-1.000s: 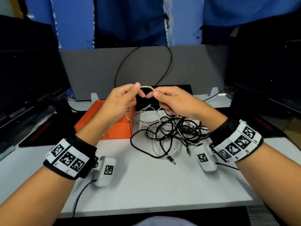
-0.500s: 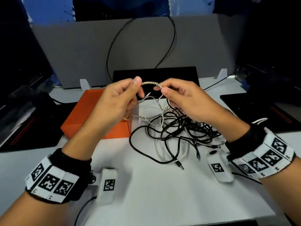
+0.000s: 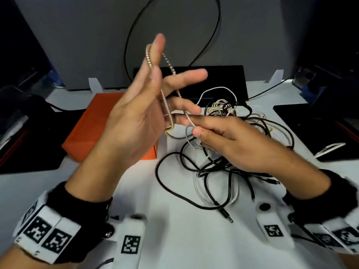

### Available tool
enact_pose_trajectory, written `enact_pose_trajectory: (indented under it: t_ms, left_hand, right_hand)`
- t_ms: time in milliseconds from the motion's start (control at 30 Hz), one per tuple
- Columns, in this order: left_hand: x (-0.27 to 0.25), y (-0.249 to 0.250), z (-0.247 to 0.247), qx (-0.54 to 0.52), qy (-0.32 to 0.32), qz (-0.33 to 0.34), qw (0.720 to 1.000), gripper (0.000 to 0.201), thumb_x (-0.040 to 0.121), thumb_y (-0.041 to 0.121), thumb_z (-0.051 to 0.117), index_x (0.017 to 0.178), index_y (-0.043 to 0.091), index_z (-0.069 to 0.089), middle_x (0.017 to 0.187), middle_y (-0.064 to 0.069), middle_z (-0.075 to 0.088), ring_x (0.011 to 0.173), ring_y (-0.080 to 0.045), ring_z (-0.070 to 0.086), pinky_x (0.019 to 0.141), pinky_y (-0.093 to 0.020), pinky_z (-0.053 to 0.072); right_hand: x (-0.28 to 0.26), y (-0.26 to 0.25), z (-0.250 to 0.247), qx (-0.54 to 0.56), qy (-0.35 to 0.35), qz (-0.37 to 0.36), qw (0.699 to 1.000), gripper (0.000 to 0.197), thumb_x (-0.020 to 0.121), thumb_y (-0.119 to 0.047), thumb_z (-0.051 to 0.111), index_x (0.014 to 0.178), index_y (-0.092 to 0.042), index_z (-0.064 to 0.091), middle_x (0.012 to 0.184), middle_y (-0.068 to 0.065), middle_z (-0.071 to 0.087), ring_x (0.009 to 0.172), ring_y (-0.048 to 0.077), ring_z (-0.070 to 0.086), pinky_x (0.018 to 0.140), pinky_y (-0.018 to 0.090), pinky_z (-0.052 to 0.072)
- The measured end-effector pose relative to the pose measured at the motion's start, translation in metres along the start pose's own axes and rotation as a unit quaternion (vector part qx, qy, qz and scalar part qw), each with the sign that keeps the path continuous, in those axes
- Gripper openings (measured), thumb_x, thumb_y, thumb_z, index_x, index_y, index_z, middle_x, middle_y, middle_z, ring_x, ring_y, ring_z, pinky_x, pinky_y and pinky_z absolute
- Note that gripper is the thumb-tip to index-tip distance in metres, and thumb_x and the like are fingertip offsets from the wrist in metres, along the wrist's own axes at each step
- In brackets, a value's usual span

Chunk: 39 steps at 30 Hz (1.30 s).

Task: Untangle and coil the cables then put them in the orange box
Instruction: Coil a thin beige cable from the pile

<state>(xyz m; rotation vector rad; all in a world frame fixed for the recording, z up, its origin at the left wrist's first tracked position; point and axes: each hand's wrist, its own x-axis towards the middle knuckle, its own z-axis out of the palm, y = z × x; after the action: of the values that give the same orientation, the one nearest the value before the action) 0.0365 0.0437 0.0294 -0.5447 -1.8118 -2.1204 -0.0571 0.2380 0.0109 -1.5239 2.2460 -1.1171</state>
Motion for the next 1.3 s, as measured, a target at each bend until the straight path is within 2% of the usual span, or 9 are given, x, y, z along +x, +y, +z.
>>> enact_pose_trajectory:
  t_ms: [167, 267, 467, 667, 900, 1033, 1133, 1200, 1300]
  left_hand:
    - [-0.001, -0.002, -0.002, 0.323, 0.063, -0.025, 0.944, 0.047, 0.109, 0.033, 0.036, 0.155, 0.031, 0.034, 0.139, 0.009, 0.063, 0.107, -0.014, 0.07, 0.085, -0.039, 0.058]
    - [-0.001, 0.001, 0.003, 0.476, 0.027, -0.071, 0.876, 0.033, 0.108, 0.044, 0.041, 0.107, 0.031, 0.071, 0.081, 0.016, 0.067, 0.071, -0.009, 0.064, 0.068, -0.037, 0.054]
    - [-0.003, 0.018, 0.011, 0.31, 0.089, -0.108, 0.94, 0.043, 0.102, 0.037, 0.048, 0.085, 0.01, 0.075, 0.058, -0.008, 0.025, 0.054, -0.015, 0.022, 0.051, -0.02, 0.021]
    - [-0.004, 0.016, 0.01, 0.127, 0.077, -0.084, 0.985, 0.036, 0.1, 0.028, 0.045, 0.124, 0.014, 0.068, 0.066, -0.002, 0.044, 0.063, -0.015, 0.047, 0.066, -0.027, 0.046]
    - [-0.001, 0.009, 0.013, 0.207, 0.047, -0.141, 0.967, 0.038, 0.1, 0.038, 0.048, 0.107, 0.014, 0.076, 0.059, -0.005, 0.05, 0.053, -0.024, 0.041, 0.049, -0.03, 0.038]
    - [-0.005, 0.007, 0.015, 0.137, 0.017, -0.218, 0.966, 0.04, 0.101, 0.042, 0.052, 0.079, 0.018, 0.075, 0.048, 0.005, 0.029, 0.046, -0.019, 0.018, 0.05, -0.041, 0.02]
    - [0.002, 0.006, 0.01, -0.059, 0.075, -0.148, 0.984, 0.033, 0.102, 0.029, 0.042, 0.108, 0.012, 0.069, 0.061, 0.009, 0.048, 0.048, -0.007, 0.041, 0.056, -0.023, 0.042]
    - [0.007, 0.005, 0.003, -0.153, 0.071, -0.09, 0.981, 0.038, 0.103, 0.02, 0.036, 0.135, 0.008, 0.052, 0.102, 0.008, 0.071, 0.088, -0.005, 0.067, 0.08, -0.026, 0.053]
    - [0.006, -0.003, 0.005, -0.08, 0.064, -0.055, 0.993, 0.048, 0.104, 0.017, 0.035, 0.153, 0.014, 0.033, 0.155, 0.004, 0.05, 0.14, -0.01, 0.049, 0.109, -0.039, 0.046]
  right_hand:
    - [-0.004, -0.006, -0.013, -0.009, -0.071, 0.002, 0.997, 0.024, 0.105, -0.033, 0.054, 0.121, -0.024, 0.069, 0.068, 0.003, 0.05, 0.06, 0.018, 0.044, 0.059, 0.038, 0.042]
    - [-0.004, -0.001, -0.028, 0.062, 0.027, 0.003, 0.998, 0.009, 0.101, -0.025, 0.063, 0.1, -0.025, 0.073, 0.072, 0.009, 0.057, 0.061, 0.018, 0.046, 0.058, 0.035, 0.038]
    - [0.002, 0.018, -0.049, 0.098, 0.068, 0.023, 0.993, 0.009, 0.099, -0.026, 0.066, 0.105, -0.022, 0.071, 0.077, 0.005, 0.064, 0.072, 0.017, 0.067, 0.077, 0.047, 0.059]
    - [0.003, 0.01, -0.03, 0.11, 0.003, -0.007, 0.994, 0.046, 0.103, -0.043, 0.052, 0.149, -0.043, 0.046, 0.126, -0.02, 0.065, 0.123, -0.005, 0.059, 0.11, 0.038, 0.047]
    - [0.007, 0.012, -0.033, 0.115, 0.1, -0.01, 0.988, 0.037, 0.107, -0.031, 0.051, 0.143, -0.037, 0.058, 0.107, -0.016, 0.072, 0.097, -0.002, 0.065, 0.085, 0.016, 0.049]
    - [0.009, 0.023, -0.03, 0.057, 0.048, 0.045, 0.996, 0.035, 0.106, -0.041, 0.048, 0.14, -0.047, 0.055, 0.075, -0.011, 0.061, 0.066, 0.017, 0.058, 0.064, 0.039, 0.051]
    - [0.005, 0.029, -0.031, 0.077, -0.011, 0.042, 0.996, 0.044, 0.102, -0.047, 0.051, 0.145, -0.053, 0.044, 0.087, 0.006, 0.059, 0.08, 0.029, 0.062, 0.078, 0.057, 0.054]
    - [0.001, 0.03, -0.031, 0.066, -0.052, 0.044, 0.996, 0.056, 0.099, -0.052, 0.048, 0.151, -0.059, 0.029, 0.093, -0.001, 0.062, 0.09, 0.017, 0.066, 0.088, 0.047, 0.055]
    - [-0.002, 0.023, -0.022, -0.048, -0.091, 0.021, 0.994, 0.06, 0.102, -0.045, 0.04, 0.157, -0.056, 0.017, 0.092, -0.015, 0.06, 0.09, 0.007, 0.061, 0.08, 0.019, 0.047]
